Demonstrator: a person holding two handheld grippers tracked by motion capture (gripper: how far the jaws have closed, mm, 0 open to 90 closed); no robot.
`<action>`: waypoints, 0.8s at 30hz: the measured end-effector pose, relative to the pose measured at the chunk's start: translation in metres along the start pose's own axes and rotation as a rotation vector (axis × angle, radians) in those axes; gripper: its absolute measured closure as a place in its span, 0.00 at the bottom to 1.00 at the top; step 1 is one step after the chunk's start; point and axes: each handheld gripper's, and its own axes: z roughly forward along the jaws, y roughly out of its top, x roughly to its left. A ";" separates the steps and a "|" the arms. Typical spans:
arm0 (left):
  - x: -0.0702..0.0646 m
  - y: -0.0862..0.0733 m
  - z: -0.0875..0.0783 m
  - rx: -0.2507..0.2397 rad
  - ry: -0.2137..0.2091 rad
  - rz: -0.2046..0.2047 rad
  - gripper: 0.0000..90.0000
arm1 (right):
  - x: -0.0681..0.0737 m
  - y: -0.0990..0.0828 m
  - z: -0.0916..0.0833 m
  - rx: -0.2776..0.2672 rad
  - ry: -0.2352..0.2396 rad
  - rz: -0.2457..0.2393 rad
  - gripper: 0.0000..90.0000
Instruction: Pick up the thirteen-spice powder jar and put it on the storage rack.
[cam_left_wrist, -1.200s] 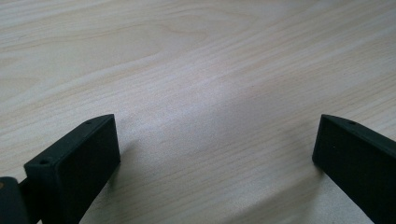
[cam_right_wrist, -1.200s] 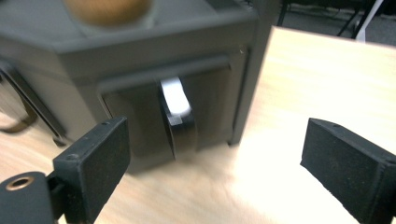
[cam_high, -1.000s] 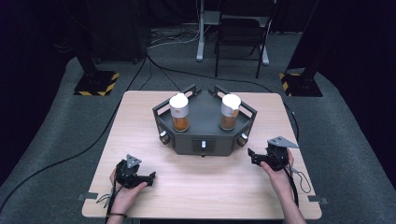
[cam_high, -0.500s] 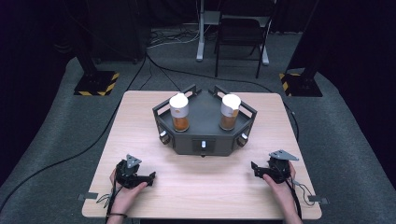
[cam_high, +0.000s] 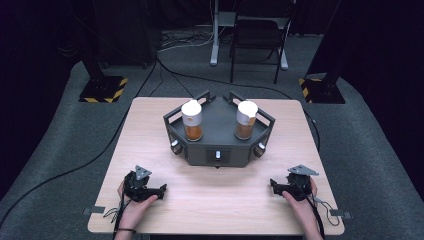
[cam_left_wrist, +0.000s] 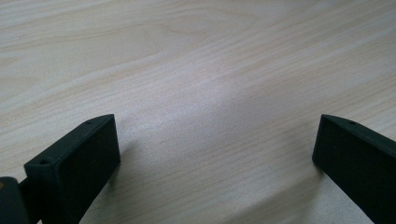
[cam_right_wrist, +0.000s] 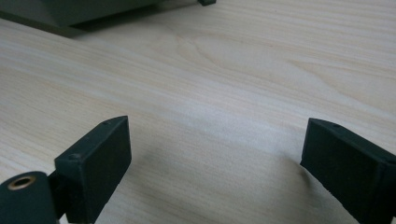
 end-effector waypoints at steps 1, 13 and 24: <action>0.000 0.000 0.000 0.000 0.000 0.000 0.01 | 0.001 0.001 0.000 0.008 -0.006 -0.004 0.08; -0.001 0.000 0.000 0.000 0.002 -0.002 0.01 | 0.005 -0.001 -0.004 0.033 -0.019 -0.006 0.07; -0.001 0.000 0.000 0.001 0.003 -0.001 0.01 | 0.005 -0.001 -0.004 0.034 -0.019 -0.005 0.06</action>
